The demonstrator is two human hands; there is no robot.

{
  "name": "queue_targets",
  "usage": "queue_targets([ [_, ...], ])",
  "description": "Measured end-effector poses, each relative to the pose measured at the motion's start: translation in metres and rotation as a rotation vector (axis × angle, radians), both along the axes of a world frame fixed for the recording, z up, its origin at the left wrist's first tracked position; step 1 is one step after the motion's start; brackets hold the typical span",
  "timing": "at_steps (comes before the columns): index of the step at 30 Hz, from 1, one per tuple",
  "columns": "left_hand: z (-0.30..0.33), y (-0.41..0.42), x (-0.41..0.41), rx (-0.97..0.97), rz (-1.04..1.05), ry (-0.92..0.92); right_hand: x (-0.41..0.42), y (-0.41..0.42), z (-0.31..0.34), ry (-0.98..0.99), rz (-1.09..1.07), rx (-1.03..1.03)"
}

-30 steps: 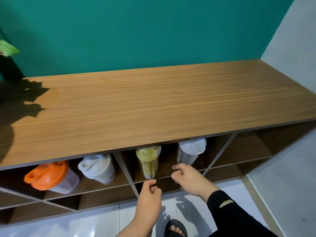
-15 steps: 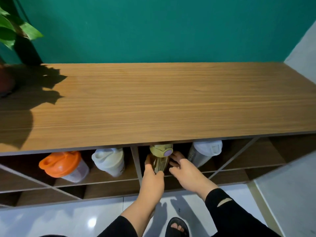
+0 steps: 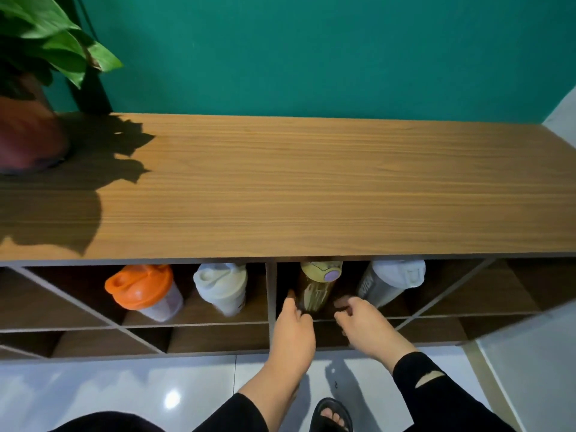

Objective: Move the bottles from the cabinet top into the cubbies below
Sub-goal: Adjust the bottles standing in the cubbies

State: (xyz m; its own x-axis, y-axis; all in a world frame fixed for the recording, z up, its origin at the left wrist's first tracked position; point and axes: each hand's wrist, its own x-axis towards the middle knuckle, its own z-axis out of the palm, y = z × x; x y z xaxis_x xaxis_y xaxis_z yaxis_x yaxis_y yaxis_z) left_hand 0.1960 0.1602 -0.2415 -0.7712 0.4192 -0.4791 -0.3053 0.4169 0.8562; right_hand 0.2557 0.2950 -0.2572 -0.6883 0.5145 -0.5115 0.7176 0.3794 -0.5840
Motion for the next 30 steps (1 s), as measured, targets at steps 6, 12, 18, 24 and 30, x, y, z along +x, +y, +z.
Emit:
queue_targets([
  [6,-0.015,-0.063,-0.008,0.083,0.46,-0.159,-0.009,-0.066,0.016,-0.221,0.426,-0.007],
  [12,-0.022,-0.109,-0.059,-0.045,0.537,-0.047,-0.055,-0.159,0.017,0.058,0.122,-0.35],
  [18,-0.01,-0.123,-0.091,0.019,0.344,-0.063,-0.101,-0.174,0.005,0.234,-0.279,-0.469],
  [24,-0.017,-0.12,-0.087,0.066,0.313,-0.156,-0.122,-0.173,-0.006,0.282,-0.436,-0.478],
  [30,-0.021,-0.117,-0.095,0.046,0.356,-0.151,-0.123,-0.173,-0.009,0.345,-0.485,-0.331],
])
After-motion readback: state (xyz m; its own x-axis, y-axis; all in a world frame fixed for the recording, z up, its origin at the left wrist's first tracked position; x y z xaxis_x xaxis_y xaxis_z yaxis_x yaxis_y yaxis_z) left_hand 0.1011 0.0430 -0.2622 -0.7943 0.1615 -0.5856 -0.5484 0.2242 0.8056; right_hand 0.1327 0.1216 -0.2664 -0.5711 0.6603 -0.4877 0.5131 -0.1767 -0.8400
